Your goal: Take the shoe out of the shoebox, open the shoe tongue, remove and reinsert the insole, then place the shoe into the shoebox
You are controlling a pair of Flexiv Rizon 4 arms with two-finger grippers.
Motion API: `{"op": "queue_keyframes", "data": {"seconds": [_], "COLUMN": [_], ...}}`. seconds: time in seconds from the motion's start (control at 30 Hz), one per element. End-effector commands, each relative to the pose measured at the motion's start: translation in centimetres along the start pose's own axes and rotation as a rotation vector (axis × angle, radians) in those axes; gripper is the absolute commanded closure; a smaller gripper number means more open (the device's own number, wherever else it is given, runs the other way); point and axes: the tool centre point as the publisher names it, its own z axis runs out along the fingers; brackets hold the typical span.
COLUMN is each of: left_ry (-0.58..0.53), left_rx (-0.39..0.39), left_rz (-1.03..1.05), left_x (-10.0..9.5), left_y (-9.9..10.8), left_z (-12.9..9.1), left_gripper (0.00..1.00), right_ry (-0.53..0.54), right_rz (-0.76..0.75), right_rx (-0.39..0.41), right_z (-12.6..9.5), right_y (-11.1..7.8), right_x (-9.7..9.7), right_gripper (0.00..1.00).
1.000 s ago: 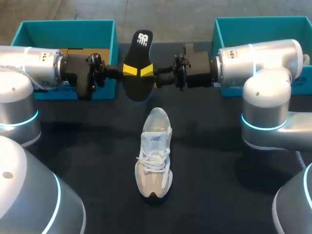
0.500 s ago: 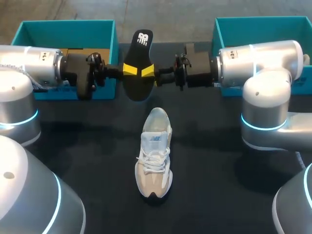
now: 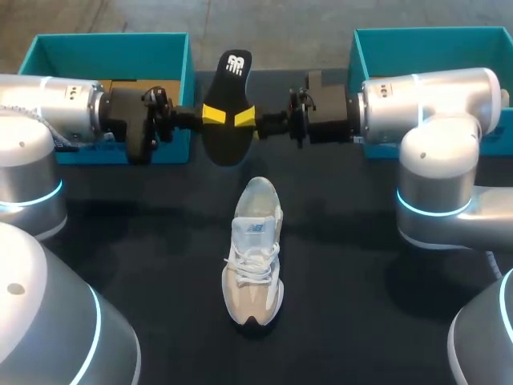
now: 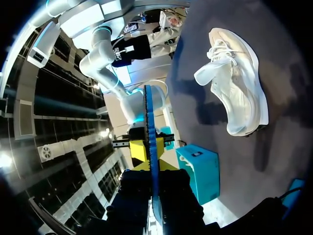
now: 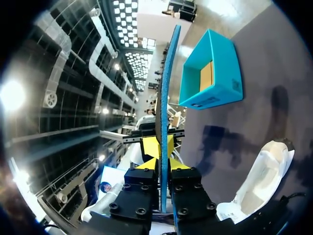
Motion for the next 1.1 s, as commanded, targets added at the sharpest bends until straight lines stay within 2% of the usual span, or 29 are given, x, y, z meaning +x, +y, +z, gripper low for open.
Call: {"op": "queue_keyframes", "data": {"seconds": [0.03,0.1,0.17,0.47,0.5,0.53,0.57,0.6,0.63,0.83,1.1], "left_ry": [-0.002,-0.002,-0.002,0.004,0.005,0.005,0.004,0.005,0.005,-0.004,0.027], "left_rx": [-0.002,-0.003,-0.003,-0.003,-0.002,-0.002,-0.001,-0.002,-0.006,-0.018,-0.005], "left_rz": [0.001,0.001,0.002,-0.011,-0.012,-0.012,-0.013,-0.015,-0.018,-0.024,-0.120], "left_x": [0.1,0.1,0.1,0.2,0.2,0.2,0.1,0.1,0.0,-0.5,-1.2], "left_y": [0.0,0.0,0.0,0.1,0.1,0.1,0.2,0.2,0.2,0.0,-0.3], "left_z": [0.1,0.1,0.1,0.2,0.2,0.2,0.2,0.2,0.1,-0.7,-3.1], "left_gripper": [1.00,1.00,1.00,1.00,0.90,0.68,0.51,0.13,0.00,0.00,0.00], "right_ry": [-0.002,-0.001,-0.001,-0.005,-0.007,-0.008,-0.010,-0.012,-0.013,-0.020,-0.013], "right_rz": [0.001,0.002,0.002,-0.003,-0.004,-0.005,-0.007,-0.009,-0.011,-0.027,-0.098], "right_rx": [-0.003,-0.004,-0.004,-0.008,-0.009,-0.010,-0.012,-0.013,-0.016,-0.030,-0.060], "right_z": [0.2,0.2,0.2,0.2,0.2,0.2,0.1,0.1,0.0,-0.5,-1.6], "right_y": [0.0,0.0,0.0,0.0,0.0,0.0,0.0,0.0,0.0,-0.1,-0.2], "right_x": [-0.1,-0.1,-0.1,-0.1,-0.1,-0.1,-0.1,-0.1,-0.1,0.0,-0.1], "right_gripper": [0.93,0.94,1.00,1.00,1.00,1.00,1.00,1.00,1.00,1.00,1.00]}}
